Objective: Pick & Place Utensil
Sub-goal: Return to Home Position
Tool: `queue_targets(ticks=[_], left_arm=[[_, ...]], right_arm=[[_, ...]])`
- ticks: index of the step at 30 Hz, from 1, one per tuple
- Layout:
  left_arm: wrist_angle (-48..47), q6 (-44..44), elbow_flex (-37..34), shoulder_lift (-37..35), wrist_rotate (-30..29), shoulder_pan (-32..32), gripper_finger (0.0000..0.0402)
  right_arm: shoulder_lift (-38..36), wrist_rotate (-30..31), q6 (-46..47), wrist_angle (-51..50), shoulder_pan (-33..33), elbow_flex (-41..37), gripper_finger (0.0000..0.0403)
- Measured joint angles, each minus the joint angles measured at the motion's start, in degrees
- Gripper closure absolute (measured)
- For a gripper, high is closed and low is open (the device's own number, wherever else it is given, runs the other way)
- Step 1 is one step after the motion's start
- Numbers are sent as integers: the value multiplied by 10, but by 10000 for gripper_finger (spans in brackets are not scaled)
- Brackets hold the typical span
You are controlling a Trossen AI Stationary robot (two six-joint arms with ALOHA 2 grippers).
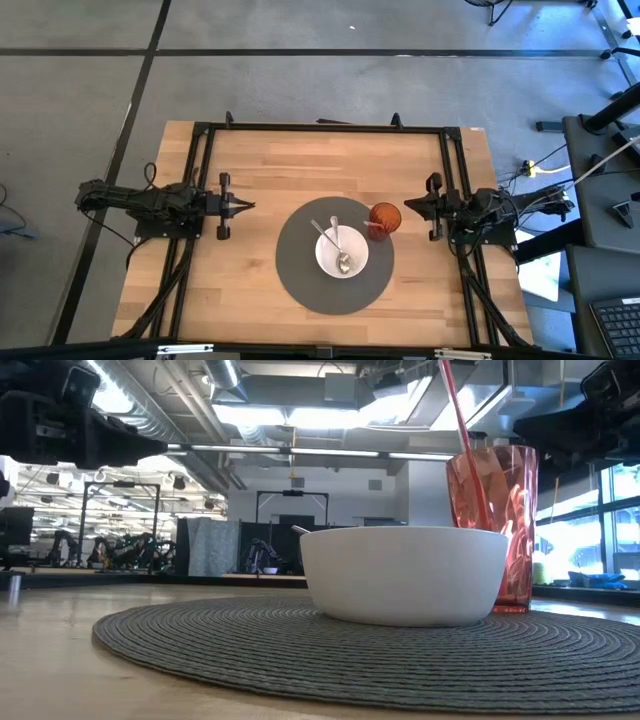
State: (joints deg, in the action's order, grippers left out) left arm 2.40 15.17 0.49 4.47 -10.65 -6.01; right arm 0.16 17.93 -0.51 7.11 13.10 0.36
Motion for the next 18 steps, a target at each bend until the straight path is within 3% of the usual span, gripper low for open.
queue_targets(ticks=[18], left_arm=[[-6,-40,0,-13,32,1,398]], right_arm=[[1,5,3,-28,-20,0,400]])
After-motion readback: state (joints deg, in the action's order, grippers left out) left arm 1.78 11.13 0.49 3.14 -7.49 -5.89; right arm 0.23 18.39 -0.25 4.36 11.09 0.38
